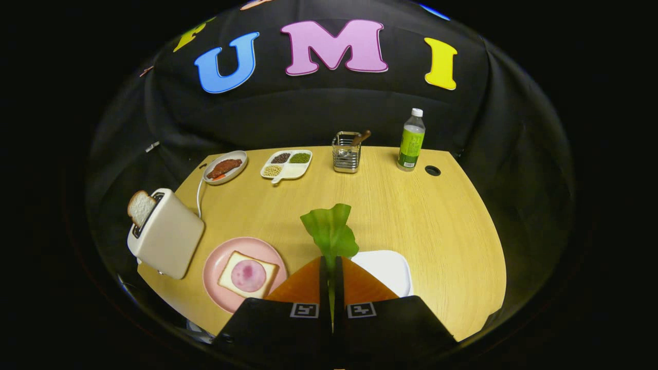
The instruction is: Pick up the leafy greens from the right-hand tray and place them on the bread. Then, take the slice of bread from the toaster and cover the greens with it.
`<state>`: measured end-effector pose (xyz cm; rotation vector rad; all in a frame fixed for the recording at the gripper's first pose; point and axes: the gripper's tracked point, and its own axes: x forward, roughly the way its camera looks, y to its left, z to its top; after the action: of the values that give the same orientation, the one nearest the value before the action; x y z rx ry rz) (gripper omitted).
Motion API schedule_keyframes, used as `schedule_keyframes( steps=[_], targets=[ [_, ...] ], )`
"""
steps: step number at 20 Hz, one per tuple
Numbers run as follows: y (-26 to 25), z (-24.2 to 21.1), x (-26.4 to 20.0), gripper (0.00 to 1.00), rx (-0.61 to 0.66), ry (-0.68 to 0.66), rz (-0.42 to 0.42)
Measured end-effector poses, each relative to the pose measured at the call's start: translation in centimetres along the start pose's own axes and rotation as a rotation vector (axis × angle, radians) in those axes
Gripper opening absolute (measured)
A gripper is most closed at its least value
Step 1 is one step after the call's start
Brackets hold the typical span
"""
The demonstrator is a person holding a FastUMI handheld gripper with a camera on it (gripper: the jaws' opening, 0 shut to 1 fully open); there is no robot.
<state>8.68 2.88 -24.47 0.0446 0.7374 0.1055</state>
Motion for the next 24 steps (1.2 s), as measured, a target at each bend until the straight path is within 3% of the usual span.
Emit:
schedule_keyframes(
  steps=[6, 12, 24],
  targets=[
    [7.3, 1.0, -1.2, 0.05, 0.009, -0.022, 0.067],
    [14.0, -1.7, 0.5, 0.06, -0.047, 0.041, 0.138],
    [17.3, -6.4, 5.2, 0.10, -0.136, 0.148, 0.118]
  ],
)
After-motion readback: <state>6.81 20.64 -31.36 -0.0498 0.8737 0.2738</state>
